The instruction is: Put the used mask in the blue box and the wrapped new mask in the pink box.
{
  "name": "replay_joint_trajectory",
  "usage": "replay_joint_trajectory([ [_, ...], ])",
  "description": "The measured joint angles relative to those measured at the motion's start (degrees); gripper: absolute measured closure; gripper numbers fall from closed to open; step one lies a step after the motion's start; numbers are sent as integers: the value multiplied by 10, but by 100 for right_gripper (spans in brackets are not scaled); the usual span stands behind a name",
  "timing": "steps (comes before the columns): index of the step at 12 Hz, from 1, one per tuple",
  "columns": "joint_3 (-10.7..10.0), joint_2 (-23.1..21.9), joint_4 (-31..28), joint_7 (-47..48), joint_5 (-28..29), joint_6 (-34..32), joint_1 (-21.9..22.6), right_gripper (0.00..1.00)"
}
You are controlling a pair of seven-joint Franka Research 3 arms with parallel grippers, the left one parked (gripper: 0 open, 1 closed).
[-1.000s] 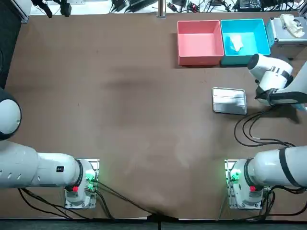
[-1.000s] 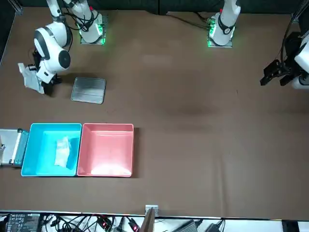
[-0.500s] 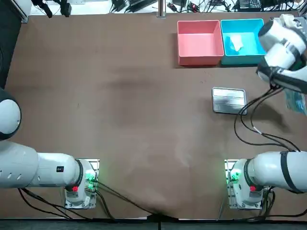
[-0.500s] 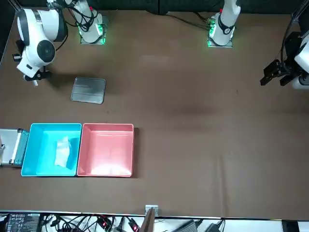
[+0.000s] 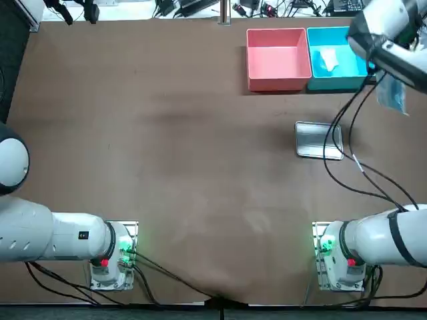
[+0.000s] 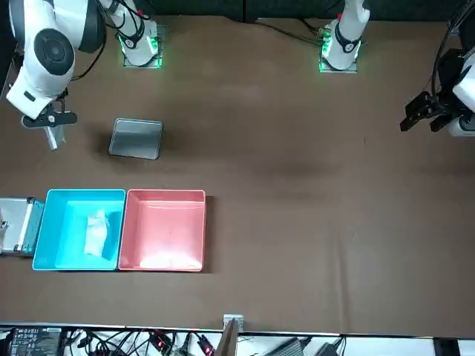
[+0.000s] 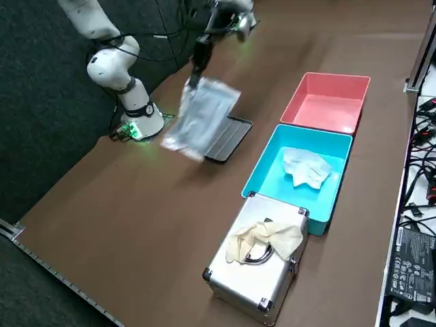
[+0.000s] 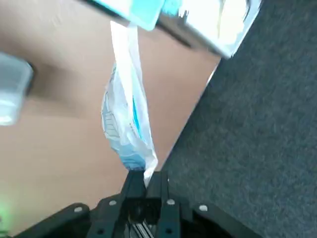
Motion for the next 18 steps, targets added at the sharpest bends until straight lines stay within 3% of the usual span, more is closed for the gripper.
replay_joint_trajectory([
  [5, 0, 104, 198, 18, 100, -22, 33, 99],
  [10, 0, 209, 360, 153, 199, -19, 58, 99],
  [13, 1, 259, 410, 243, 236, 24, 77, 99],
  [16, 0, 310, 418, 358, 244, 92, 101, 99],
  [18, 0, 335, 419, 402, 243, 97, 117, 99],
])
